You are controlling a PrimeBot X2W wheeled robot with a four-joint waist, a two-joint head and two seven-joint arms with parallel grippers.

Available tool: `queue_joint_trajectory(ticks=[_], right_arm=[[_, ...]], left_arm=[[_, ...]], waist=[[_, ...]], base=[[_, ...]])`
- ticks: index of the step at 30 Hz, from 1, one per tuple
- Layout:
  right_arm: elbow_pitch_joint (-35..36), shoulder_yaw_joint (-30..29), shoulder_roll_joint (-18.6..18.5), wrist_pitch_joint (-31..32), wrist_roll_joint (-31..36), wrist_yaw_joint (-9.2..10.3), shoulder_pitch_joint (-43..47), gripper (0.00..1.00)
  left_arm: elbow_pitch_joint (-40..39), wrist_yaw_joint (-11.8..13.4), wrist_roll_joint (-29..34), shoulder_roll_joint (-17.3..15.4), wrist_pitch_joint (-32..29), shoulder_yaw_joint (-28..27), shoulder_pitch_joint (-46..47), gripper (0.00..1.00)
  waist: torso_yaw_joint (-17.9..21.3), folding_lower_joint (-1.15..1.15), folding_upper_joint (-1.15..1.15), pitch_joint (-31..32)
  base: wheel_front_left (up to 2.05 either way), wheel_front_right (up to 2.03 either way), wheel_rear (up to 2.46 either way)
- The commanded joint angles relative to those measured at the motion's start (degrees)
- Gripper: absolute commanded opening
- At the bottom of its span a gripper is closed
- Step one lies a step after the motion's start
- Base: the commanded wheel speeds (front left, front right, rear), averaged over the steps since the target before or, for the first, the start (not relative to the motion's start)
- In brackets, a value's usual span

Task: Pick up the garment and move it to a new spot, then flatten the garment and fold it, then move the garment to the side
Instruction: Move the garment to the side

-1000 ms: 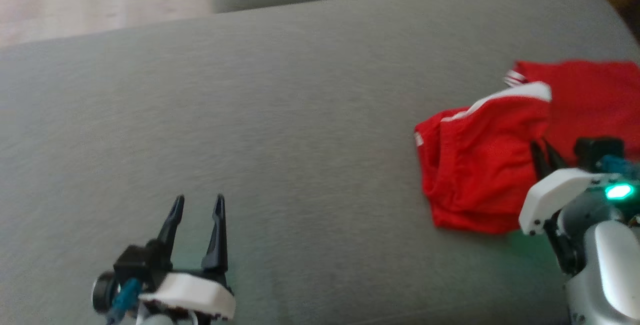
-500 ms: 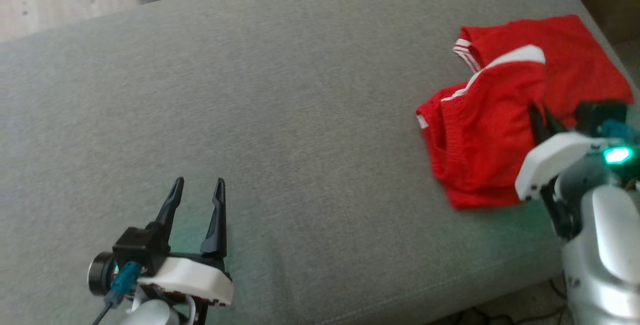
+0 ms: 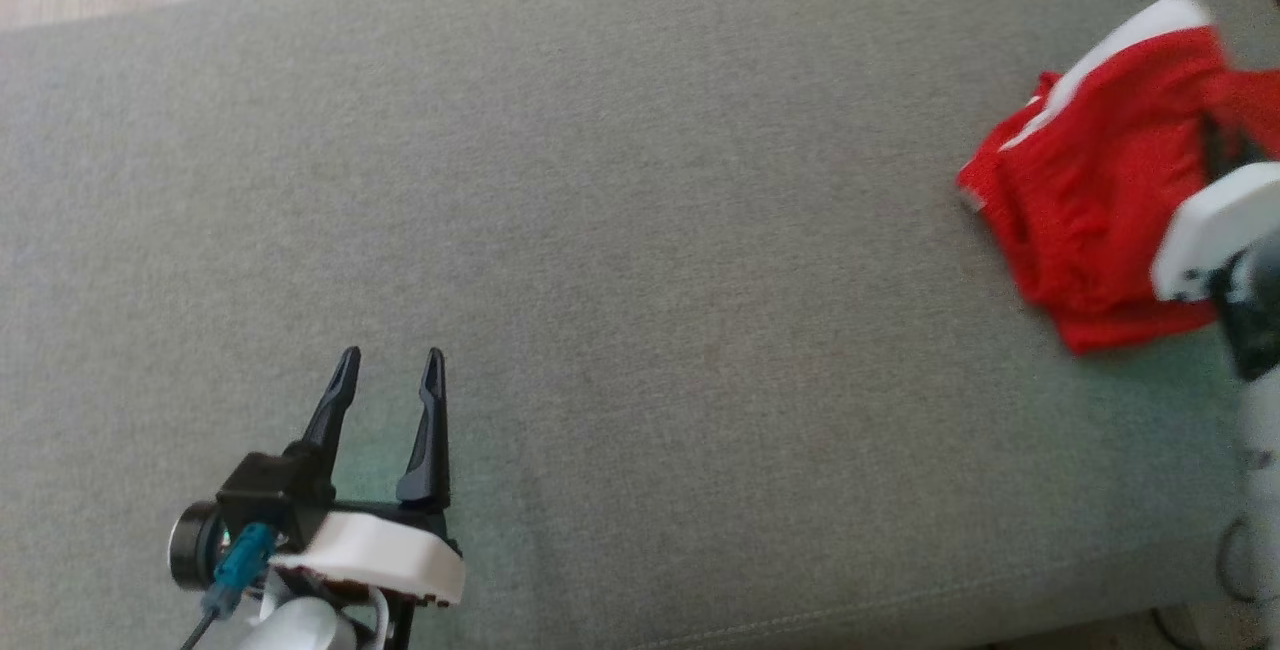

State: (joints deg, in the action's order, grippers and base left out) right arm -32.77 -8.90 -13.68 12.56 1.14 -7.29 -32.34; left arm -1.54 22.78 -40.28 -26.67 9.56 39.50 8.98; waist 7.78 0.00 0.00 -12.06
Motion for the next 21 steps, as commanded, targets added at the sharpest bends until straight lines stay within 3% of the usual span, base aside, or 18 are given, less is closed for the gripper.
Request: queue_joint_trajectory(ticks=[1, 9, 10, 11, 12, 21], right_arm=[[1.4, -0.7, -2.9, -0.5, 0.5, -0.20, -2.7, 0.00], [-0.5, -6.9, -7.6, 0.2, 3.4, -0.20, -3.8, 0.00], [-0.8, -7.3, -7.7, -0.1, 3.9, -0.20, -4.0, 0.24], [-1.2, -7.2, -7.6, -0.7, 4.3, -0.20, -4.2, 0.69], [-1.5, -6.9, -7.5, -1.4, 4.9, -0.20, -4.3, 1.00], [-2.6, -7.1, -3.5, -8.0, 8.5, -0.20, -5.4, 1.00]], left_arm=[[-2.2, 0.3, 0.4, -1.6, 0.0, -2.1, 1.7, 1.00], [-1.7, 0.0, 0.4, -1.9, 0.0, -2.2, 2.5, 1.00], [-1.6, -0.1, 0.4, -1.9, 0.0, -2.2, 2.6, 1.00], [-1.6, -0.1, 0.4, -2.0, 0.0, -2.3, 2.7, 1.00], [-1.6, 0.0, 0.4, -2.1, 0.0, -2.3, 2.7, 1.00], [-1.3, 0.0, 0.2, -1.9, -0.2, -2.1, 2.8, 1.00]], waist=[[-0.9, 0.00, 0.00, -0.9], [-2.0, 0.00, 0.00, -2.5], [-2.0, 0.00, 0.00, -2.7], [-2.1, 0.00, 0.00, -2.8], [-2.1, 0.00, 0.00, -2.9], [-2.1, 0.00, 0.00, -2.6]], base=[[0.00, 0.00, 0.00], [0.00, 0.00, 0.00], [0.00, 0.00, 0.00], [0.00, 0.00, 0.00], [0.00, 0.00, 0.00], [0.00, 0.00, 0.00]])
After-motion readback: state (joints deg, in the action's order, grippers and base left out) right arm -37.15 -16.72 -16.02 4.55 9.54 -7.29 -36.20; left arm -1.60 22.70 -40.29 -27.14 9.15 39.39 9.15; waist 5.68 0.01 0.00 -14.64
